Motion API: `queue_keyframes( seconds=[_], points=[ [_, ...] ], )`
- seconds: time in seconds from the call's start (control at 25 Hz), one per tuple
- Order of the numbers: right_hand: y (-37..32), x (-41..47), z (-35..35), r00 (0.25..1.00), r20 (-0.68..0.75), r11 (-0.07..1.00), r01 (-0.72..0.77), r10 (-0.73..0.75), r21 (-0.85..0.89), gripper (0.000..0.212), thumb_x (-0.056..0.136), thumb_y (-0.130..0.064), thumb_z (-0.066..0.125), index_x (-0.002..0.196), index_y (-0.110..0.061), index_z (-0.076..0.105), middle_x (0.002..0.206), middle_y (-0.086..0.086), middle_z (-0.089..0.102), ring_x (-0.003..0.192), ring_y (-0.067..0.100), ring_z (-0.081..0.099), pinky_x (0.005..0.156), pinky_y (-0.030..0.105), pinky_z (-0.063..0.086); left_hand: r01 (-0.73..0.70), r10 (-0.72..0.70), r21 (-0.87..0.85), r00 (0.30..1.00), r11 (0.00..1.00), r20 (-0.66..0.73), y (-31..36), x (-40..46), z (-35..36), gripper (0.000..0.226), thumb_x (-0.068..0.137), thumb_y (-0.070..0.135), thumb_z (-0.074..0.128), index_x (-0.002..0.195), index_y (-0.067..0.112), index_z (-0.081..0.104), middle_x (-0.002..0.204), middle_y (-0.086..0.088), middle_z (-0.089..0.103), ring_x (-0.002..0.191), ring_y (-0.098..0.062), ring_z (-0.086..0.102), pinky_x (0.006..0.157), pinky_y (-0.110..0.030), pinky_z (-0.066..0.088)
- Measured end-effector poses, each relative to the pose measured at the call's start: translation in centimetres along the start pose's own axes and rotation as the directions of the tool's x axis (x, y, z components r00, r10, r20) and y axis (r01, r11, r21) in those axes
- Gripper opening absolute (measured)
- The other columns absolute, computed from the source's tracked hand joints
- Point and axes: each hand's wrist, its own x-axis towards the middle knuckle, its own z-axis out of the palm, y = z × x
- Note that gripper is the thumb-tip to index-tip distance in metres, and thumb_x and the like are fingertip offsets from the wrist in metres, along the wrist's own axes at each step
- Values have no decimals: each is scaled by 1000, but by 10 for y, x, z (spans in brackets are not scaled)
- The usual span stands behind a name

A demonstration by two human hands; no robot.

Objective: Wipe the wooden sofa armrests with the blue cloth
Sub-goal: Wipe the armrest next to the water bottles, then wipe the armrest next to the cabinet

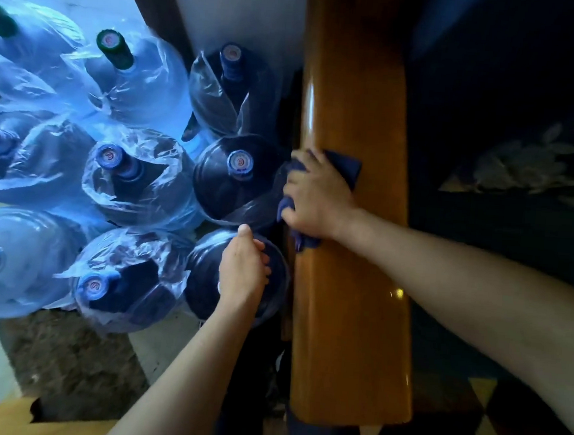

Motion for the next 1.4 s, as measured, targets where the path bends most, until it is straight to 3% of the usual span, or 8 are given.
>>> queue_keyframes(
  seconds=[0.28, 0.4, 0.52, 0.64, 0.8, 1.04, 1.24, 1.4],
  points=[
    [-146, -235, 89, 995, 35, 951, 80, -95, 298, 30, 77, -41, 63, 93, -19, 76, 115, -3, 72, 149, 28, 37, 129, 47, 9, 47, -120, 306, 967, 951, 223, -68, -51, -32, 59, 84, 56, 30, 93, 9, 65, 111, -25, 72, 106, -45, 67, 101, -62, 50],
    [-171, -284, 92, 994, 66, 916, 54, -87, 397, 29, 81, -40, 62, 98, -20, 75, 119, -5, 70, 150, 23, 36, 130, 40, 4, 116, -291, 505, 914, 855, 283, -98, -93, -34, 46, 92, 49, 35, 83, 14, 64, 106, -25, 74, 101, -43, 69, 98, -55, 54],
    [-183, -304, 77, 973, 75, 643, -202, 219, 739, 28, 81, -33, 61, 105, -21, 70, 118, 0, 69, 133, 19, 50, 121, 43, 31, 215, -434, 560, 852, 800, 294, -110, -138, -31, 43, 97, 42, 47, 73, 14, 69, 80, -14, 71, 74, -32, 66, 77, -40, 52],
    [-178, -337, 57, 705, 216, 111, -387, 676, 916, 18, 81, -35, 53, 88, -26, 67, 97, -9, 66, 99, 8, 59, 86, 37, 51, 251, -464, 511, 816, 822, 345, -104, -178, -9, 28, 93, 42, 62, 93, 17, 75, 90, -10, 76, 88, -29, 71, 76, -38, 56],
    [-149, -423, 32, 322, 406, -372, -163, 855, 914, 19, 90, -25, 60, 85, -42, 67, 93, -15, 68, 93, 6, 66, 82, 30, 52, 79, -378, 514, 773, 854, 509, -107, -261, 58, 25, 94, 42, 67, 105, 22, 76, 93, -6, 83, 90, -28, 78, 65, -37, 62],
    [-104, -583, 31, 52, 556, -548, 268, 830, 793, 19, 92, -16, 68, 99, -32, 76, 115, -3, 68, 111, 13, 66, 95, 26, 54, -113, -349, 582, 704, 805, 618, -165, -390, 189, 22, 97, 19, 67, 114, 6, 72, 96, -20, 81, 90, -36, 77, 72, -47, 64],
    [-66, -708, 53, -150, 707, -620, 378, 692, 687, 15, 102, -17, 59, 113, -19, 69, 121, 3, 57, 112, 16, 60, 98, 30, 47, -117, -468, 640, 585, 759, 662, -205, -464, 287, 27, 95, 0, 53, 115, 5, 69, 91, -24, 79, 98, -46, 70, 79, -58, 61],
    [3, -755, 62, -111, 794, -586, 616, 597, 526, 20, 102, -15, 57, 113, -5, 70, 114, 20, 69, 95, 26, 67, 74, 29, 52, -194, -496, 623, 449, 758, 743, -211, -493, 381, 42, 82, -17, 43, 109, 4, 67, 85, -18, 79, 92, -37, 70, 65, -44, 60]
  ],
)
